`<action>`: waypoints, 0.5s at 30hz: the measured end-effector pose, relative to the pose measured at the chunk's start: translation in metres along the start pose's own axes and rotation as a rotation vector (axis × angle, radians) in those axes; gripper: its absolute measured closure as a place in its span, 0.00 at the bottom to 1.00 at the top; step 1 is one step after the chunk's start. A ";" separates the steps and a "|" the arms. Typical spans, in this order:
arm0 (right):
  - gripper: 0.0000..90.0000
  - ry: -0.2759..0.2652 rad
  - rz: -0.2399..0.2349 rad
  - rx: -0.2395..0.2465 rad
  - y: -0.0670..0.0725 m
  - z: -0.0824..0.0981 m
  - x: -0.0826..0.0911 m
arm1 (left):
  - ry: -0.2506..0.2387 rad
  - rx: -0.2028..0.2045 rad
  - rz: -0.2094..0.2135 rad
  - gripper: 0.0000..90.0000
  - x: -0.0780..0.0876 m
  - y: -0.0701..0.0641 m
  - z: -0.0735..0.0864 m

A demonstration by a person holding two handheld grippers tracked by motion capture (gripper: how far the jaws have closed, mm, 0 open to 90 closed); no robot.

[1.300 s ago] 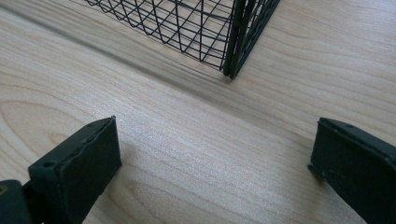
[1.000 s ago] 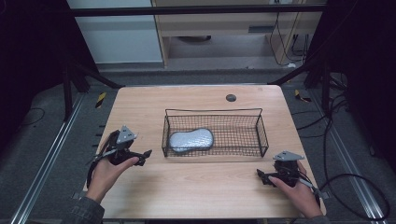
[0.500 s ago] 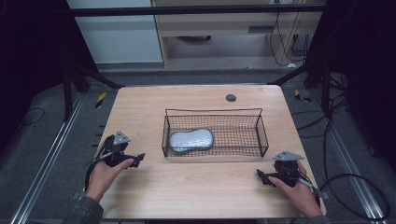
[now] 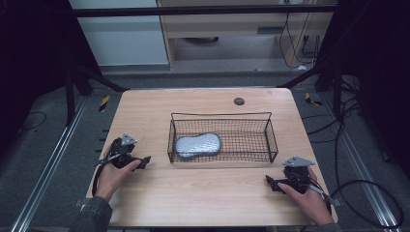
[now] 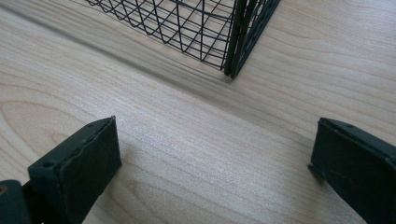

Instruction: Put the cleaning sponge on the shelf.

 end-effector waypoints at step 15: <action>0.02 0.000 0.000 0.000 0.000 0.000 0.000 | -0.018 0.044 -0.009 0.03 -0.018 0.008 0.000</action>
Point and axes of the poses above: each handheld gripper's, and its own axes: x roughly backward along the jaws, z roughly out of its underside, y roughly to its left, the point moved 9 cm from there along -x, roughly forward along the jaws, and after that the axes turned 9 degrees about -y, right-handed, at the moved point
